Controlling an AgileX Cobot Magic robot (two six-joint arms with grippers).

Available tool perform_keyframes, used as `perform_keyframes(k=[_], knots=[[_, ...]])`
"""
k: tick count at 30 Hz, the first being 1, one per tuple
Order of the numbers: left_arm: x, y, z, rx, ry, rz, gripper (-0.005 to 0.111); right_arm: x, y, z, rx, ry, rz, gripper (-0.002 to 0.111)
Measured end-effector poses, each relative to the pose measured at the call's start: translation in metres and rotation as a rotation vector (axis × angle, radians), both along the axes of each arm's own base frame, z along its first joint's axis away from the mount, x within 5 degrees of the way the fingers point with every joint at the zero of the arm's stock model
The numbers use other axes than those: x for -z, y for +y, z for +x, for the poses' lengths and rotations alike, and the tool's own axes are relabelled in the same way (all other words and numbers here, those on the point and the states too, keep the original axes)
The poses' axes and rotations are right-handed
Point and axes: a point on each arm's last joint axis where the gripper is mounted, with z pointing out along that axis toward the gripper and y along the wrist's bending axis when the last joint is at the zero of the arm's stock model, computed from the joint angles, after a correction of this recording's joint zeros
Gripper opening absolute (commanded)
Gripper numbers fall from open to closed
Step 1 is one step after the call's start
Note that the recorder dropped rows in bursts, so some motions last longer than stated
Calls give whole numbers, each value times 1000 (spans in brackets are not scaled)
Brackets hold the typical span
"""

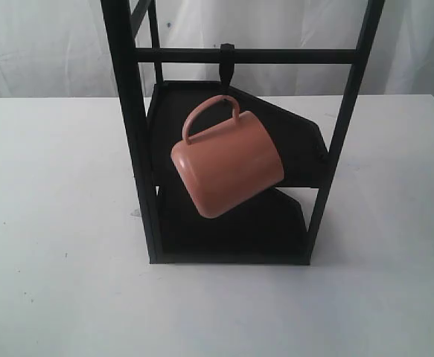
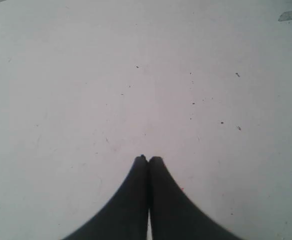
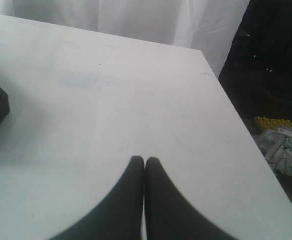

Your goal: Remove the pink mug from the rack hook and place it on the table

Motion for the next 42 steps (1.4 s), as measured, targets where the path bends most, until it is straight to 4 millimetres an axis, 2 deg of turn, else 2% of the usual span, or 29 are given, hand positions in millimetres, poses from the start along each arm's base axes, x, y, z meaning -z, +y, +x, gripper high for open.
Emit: perform_keyframes(k=[17, 22, 24, 27, 28, 32, 35, 38, 42], knots=[[0, 0, 0, 0, 0, 0, 0, -1, -1, 0, -14, -1, -98, 1], [0, 0, 0, 0, 0, 0, 0, -20, 3, 3, -54, -214, -150, 1], [0, 0, 0, 0, 0, 0, 0, -28, 5, 3, -59, -305, -54, 1], [0, 0, 0, 0, 0, 0, 0, -36, 5, 2, -39, -415, 397, 1], [0, 0, 0, 0, 0, 0, 0, -36, 5, 2, -30, -406, 484, 1], [0, 0, 0, 0, 0, 0, 0, -23, 6, 3, 9, -274, 570, 1], [0, 0, 0, 0, 0, 0, 0, -25, 6, 3, 6, -295, 588, 1], [0, 0, 0, 0, 0, 0, 0, -42, 5, 1, -43, -493, 614, 1], [0, 0, 0, 0, 0, 0, 0, -88, 1, -22, -179, -1007, 653, 1]])
